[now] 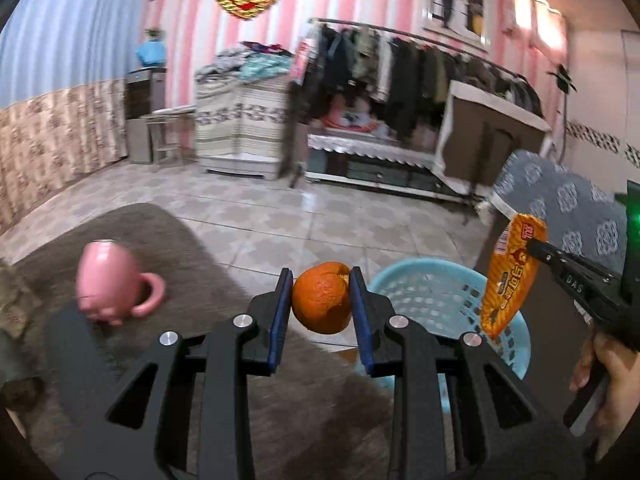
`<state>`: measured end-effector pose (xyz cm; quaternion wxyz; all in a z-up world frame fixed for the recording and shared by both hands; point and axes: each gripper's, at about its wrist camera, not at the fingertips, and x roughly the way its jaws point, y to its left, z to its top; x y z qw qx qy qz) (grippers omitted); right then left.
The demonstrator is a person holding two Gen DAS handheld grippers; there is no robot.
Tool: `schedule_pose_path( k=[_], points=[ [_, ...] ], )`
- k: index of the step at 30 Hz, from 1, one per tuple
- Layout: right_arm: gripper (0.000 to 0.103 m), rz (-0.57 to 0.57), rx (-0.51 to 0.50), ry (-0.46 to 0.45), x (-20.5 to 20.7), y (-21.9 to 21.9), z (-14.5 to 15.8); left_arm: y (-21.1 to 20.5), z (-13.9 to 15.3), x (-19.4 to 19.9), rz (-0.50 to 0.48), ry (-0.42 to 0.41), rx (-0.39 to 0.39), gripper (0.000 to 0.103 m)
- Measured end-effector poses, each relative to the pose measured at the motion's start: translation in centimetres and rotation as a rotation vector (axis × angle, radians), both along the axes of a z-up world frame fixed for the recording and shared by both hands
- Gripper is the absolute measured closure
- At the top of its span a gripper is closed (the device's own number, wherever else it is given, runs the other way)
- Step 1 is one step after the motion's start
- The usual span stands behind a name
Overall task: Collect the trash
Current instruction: 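Carry the tangerine and snack bag in both tools over the wastebasket, then open both tools to drop the tangerine and snack bag into the wastebasket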
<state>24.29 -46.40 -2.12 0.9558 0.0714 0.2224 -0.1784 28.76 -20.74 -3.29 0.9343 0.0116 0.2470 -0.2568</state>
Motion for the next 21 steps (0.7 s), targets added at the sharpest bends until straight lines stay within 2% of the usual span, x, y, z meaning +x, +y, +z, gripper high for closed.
schedule_pose_path(
  k=[9,14,16,18,20,21],
  points=[
    [0.103,-0.065,0.066,0.029,0.0,-3.5,-1.7,-8.6,-2.5,1.5,-0.127,0.011,0.070,0.075],
    [0.103,-0.066,0.067,0.031,0.0,-2.8,-2.0,-11.3,-3.4,2.7,-0.155,0.033,0.093,0.074],
    [0.103,-0.063,0.078,0.028,-0.1,-2.6,-2.0,-12.0,-3.6,3.1,-0.171,0.046,0.097,0.068],
    [0.103,-0.062,0.078,0.031,-0.1,-2.5,-2.2,-12.5,-3.6,3.3,-0.156,0.025,0.101,0.043],
    [0.103,-0.063,0.074,0.034,0.0,-2.5,-2.4,-12.5,-3.5,3.3,-0.128,0.006,0.090,0.031],
    [0.103,-0.064,0.072,0.036,0.0,-2.5,-2.5,-12.4,-3.5,3.3,-0.124,0.007,0.087,0.028]
  ],
)
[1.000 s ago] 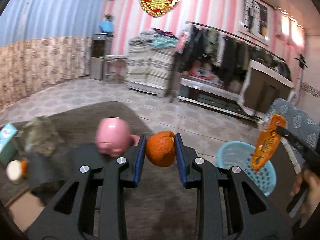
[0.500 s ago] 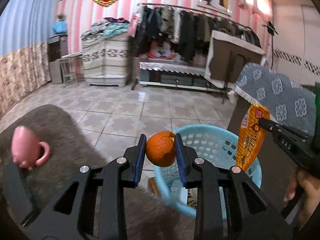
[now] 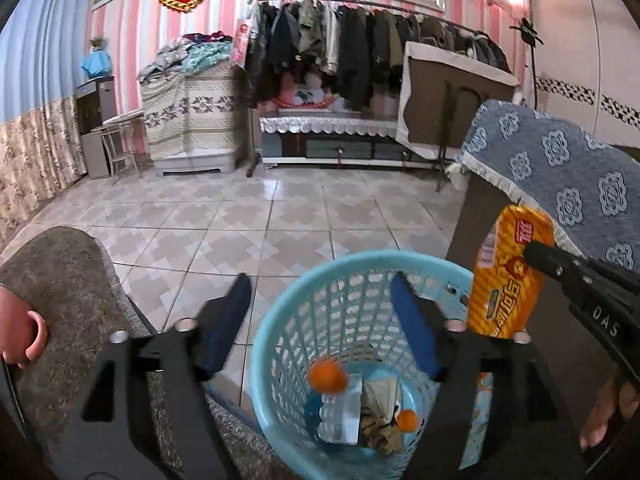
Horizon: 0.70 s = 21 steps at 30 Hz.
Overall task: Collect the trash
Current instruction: 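Open both tools to drop the tangerine and snack bag into the wastebasket, then move both open tools back over the rug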
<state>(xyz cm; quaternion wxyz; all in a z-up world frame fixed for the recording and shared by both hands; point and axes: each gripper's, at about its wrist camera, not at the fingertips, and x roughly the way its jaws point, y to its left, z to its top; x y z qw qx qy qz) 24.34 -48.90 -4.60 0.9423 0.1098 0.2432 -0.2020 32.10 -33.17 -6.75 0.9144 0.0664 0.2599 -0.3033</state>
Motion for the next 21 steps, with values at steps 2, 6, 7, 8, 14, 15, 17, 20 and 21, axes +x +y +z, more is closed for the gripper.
schedule_pose_path(
  k=[2,6,7,8,14,15,17,20,21],
  points=[
    [0.103,-0.002,0.007,-0.001,0.0,0.0,-0.1,0.5,0.1,0.1,0.012,0.004,-0.002,0.023],
    [0.103,0.000,0.007,-0.003,0.2,0.0,-0.3,2.0,1.0,-0.1,0.071,-0.040,0.003,0.011],
    [0.103,0.001,0.007,-0.004,0.2,0.0,-0.3,2.5,1.3,-0.2,0.081,-0.051,0.004,0.010],
    [0.102,0.004,0.007,-0.005,0.4,0.1,-0.4,3.1,1.7,-0.4,0.090,-0.062,0.003,0.008],
    [0.101,0.001,-0.021,0.003,1.3,1.5,-0.4,6.6,3.1,-1.0,0.148,-0.101,0.000,0.005],
    [0.100,-0.002,-0.024,0.009,1.4,1.7,-0.4,7.3,3.3,-1.1,0.160,-0.101,-0.007,0.006],
    [0.080,-0.003,-0.017,0.034,1.8,1.9,-0.7,8.5,3.7,-1.2,0.177,-0.100,-0.023,0.005],
    [0.035,-0.016,-0.037,0.027,1.5,2.6,-0.7,10.7,4.1,-1.6,0.215,-0.094,-0.057,0.005],
    [0.035,-0.017,-0.045,0.032,1.6,2.7,-0.7,11.3,4.2,-1.7,0.218,-0.086,-0.070,0.005]
  ],
)
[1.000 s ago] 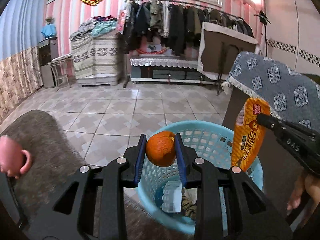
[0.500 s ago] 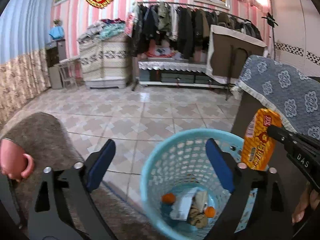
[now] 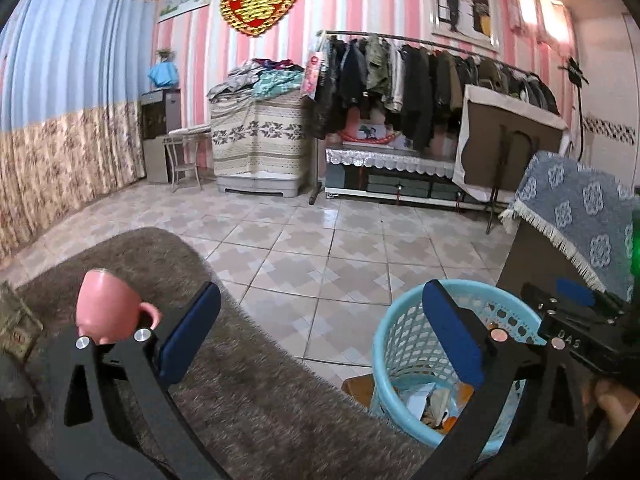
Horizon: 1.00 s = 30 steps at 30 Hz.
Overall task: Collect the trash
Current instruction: 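Move both open tools back over the rug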
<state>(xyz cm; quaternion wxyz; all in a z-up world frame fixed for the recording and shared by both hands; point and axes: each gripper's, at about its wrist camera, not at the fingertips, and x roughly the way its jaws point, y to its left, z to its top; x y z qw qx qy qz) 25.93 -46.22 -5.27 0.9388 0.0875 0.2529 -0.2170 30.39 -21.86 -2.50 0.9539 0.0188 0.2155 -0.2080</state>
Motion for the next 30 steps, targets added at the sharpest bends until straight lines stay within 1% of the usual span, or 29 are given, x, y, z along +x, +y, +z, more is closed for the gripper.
schedule_pose_path(
  k=[2,4,5,6,7,9,12,17,19,22,26,30],
  points=[
    [0.034,0.008,0.000,0.003,0.0,0.3,0.1,0.8,0.2,-0.1,0.010,0.003,-0.011,0.005],
    [0.028,0.014,-0.008,0.010,0.2,0.7,0.3,1.8,0.6,-0.5,0.030,-0.014,-0.008,0.005],
    [0.022,0.014,-0.018,0.011,0.2,1.0,0.4,2.3,0.8,-0.7,0.041,-0.020,-0.005,0.005],
    [0.018,0.014,-0.032,0.006,0.2,1.5,0.6,2.7,0.9,-0.8,0.048,-0.022,-0.004,0.005],
    [0.018,0.019,-0.040,0.003,0.1,1.8,0.7,3.2,1.1,-0.9,0.060,-0.026,-0.002,0.006],
    [0.013,0.026,-0.059,-0.003,0.2,2.6,1.1,4.5,1.5,-1.3,0.097,-0.042,-0.002,0.005],
    [0.008,0.036,-0.078,-0.016,0.3,3.7,1.7,6.4,1.9,-1.7,0.126,-0.038,-0.018,0.005],
    [0.008,0.074,-0.091,-0.031,0.6,6.0,2.4,9.9,2.7,-3.1,0.205,-0.076,0.005,0.005],
    [0.008,0.092,-0.096,-0.042,0.7,7.2,2.7,11.2,3.1,-3.5,0.236,-0.086,0.002,0.005],
    [0.007,0.123,-0.103,-0.059,0.8,9.2,3.2,13.6,3.5,-4.3,0.280,-0.092,-0.003,0.005],
    [0.007,0.182,-0.120,-0.070,0.9,11.7,3.6,17.0,3.7,-5.7,0.349,-0.105,0.035,0.005],
    [0.007,0.245,-0.122,-0.080,1.1,14.7,4.0,20.0,3.5,-6.6,0.411,-0.089,0.044,0.005]
  ],
)
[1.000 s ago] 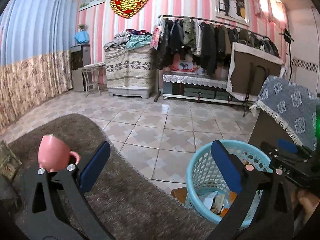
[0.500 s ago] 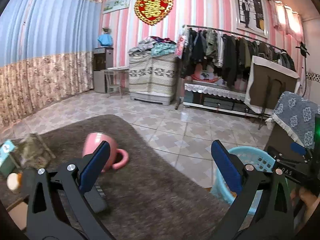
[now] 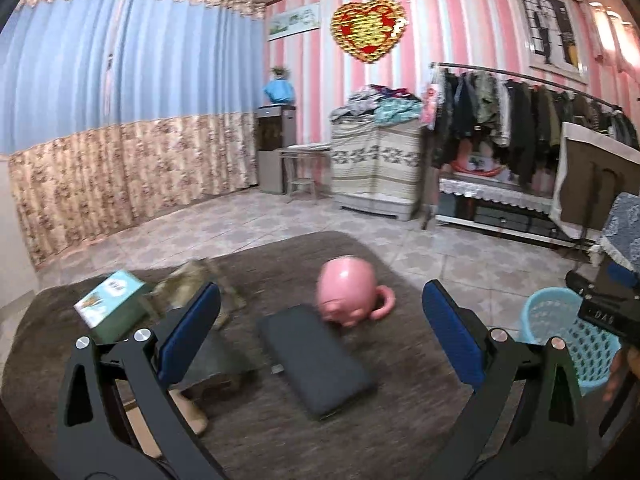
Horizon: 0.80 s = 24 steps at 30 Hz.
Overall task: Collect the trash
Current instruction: 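Move both open tools back over the rug, then close the left tool on the white round soap and lift it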
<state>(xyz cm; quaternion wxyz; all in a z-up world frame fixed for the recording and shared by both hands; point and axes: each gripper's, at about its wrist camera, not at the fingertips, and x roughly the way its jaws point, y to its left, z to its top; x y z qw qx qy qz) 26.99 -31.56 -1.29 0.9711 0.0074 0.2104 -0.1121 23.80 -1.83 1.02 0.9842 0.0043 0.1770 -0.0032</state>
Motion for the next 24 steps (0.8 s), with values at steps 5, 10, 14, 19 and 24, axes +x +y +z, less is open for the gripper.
schedule_pose_path(
  k=[5,10,14,19,24],
  points=[
    [0.007,0.088,-0.010,0.004,0.5,3.5,-0.2,3.7,-0.5,-0.5,0.085,0.029,-0.016,0.005],
    [0.007,0.168,-0.007,0.014,1.0,6.6,-0.7,7.0,-1.4,-1.4,0.153,0.050,-0.012,0.005],
    [0.007,0.221,0.010,0.025,1.5,8.4,-1.1,9.9,-2.2,-1.9,0.209,0.067,-0.013,0.005],
    [0.007,0.304,-0.018,0.064,2.3,11.4,-2.3,13.7,-4.0,-2.1,0.265,0.107,-0.042,0.005],
    [0.007,0.345,-0.018,0.087,2.6,13.2,-3.0,16.5,-6.0,-1.5,0.308,0.159,-0.086,0.005]
  ],
)
